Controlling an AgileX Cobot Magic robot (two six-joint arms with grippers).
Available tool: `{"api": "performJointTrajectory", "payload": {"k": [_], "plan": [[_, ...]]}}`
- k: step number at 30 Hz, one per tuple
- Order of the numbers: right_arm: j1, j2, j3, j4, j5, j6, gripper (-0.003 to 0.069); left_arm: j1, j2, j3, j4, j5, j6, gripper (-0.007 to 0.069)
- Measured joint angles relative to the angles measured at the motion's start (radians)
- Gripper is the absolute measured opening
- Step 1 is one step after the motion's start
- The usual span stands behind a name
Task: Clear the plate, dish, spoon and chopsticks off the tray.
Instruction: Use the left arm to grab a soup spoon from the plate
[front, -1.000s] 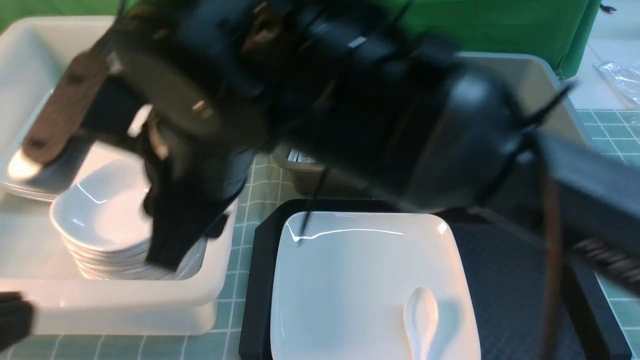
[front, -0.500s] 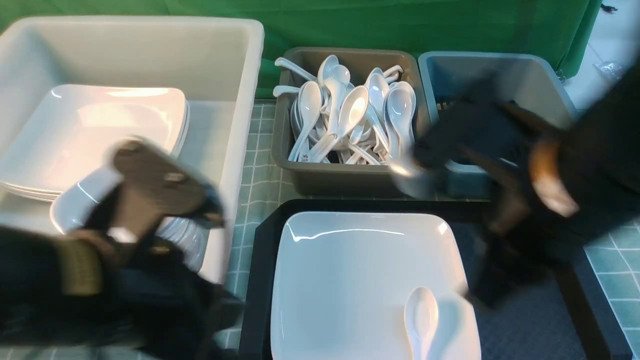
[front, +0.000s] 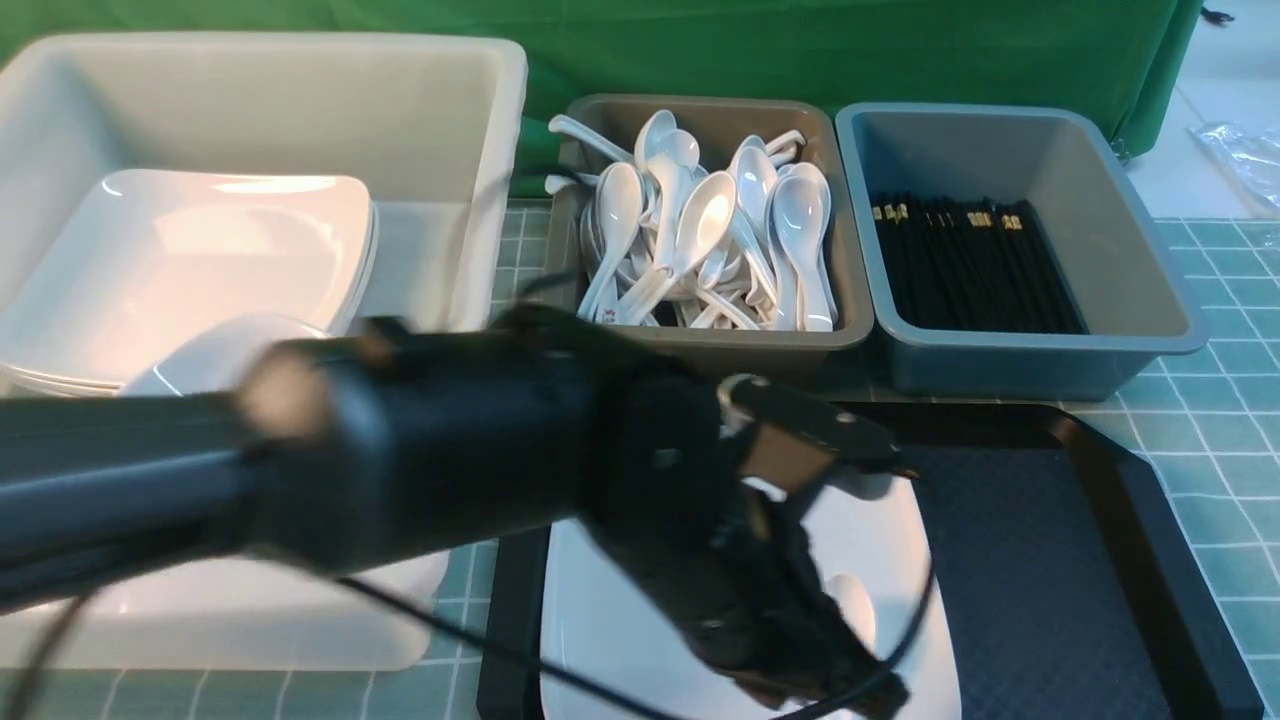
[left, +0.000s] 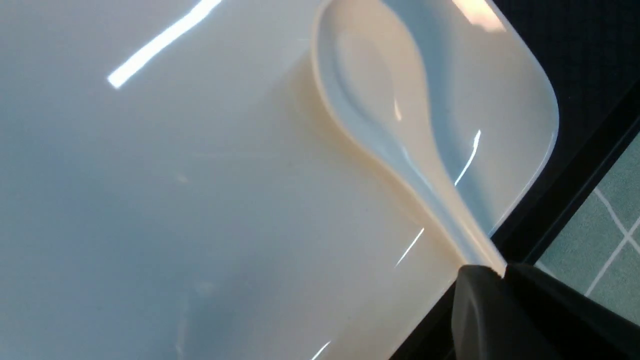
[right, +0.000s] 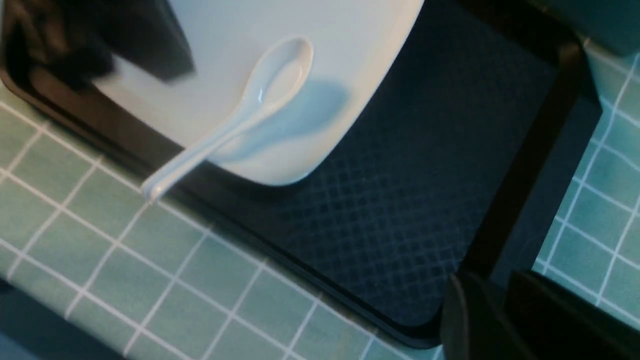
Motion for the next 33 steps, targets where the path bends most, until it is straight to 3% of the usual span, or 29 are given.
{"api": "performJointTrajectory", "payload": {"k": [4,6,8,11,15,20,23,24,25,33], "plan": [[0.0,-0.065,0.003,-0.002,0.0,-0.006,0.0143,-0.001,0.088,-0.092,0.002,0.055,-0.019,0.0137],[0.0,-0.095,0.005,-0.004,0.0,-0.012,0.0143,-0.001,0.141,-0.128,0.005,0.071,-0.037,0.0253],[0.0,-0.1,0.006,-0.004,0.0,-0.017,0.0143,-0.001,0.156,-0.137,0.005,0.073,-0.047,0.0298],[0.0,-0.103,0.01,-0.004,0.008,-0.056,0.0143,-0.001,0.204,-0.147,0.008,0.06,-0.066,0.0444],[0.0,-0.103,0.028,-0.004,0.007,-0.102,0.0148,-0.001,0.231,-0.148,0.01,0.036,-0.068,0.0518],[0.0,-0.103,0.043,-0.005,0.007,-0.141,0.0155,-0.001,0.238,-0.155,0.038,0.028,-0.069,0.0465],[0.0,-0.103,0.053,-0.005,-0.003,-0.169,0.0161,-0.001,0.242,-0.155,0.066,0.025,-0.072,0.0307],[0.0,-0.103,0.055,-0.005,-0.007,-0.174,0.0162,-0.001,0.243,-0.156,0.071,0.024,-0.072,0.0221],[0.0,-0.103,0.057,-0.005,-0.008,-0.178,0.0165,-0.001,0.243,-0.156,0.071,0.024,-0.072,0.0191],[0.0,-0.103,0.062,-0.032,-0.014,-0.184,0.018,-0.001,0.22,-0.159,0.116,0.039,-0.056,0.0192]]}}
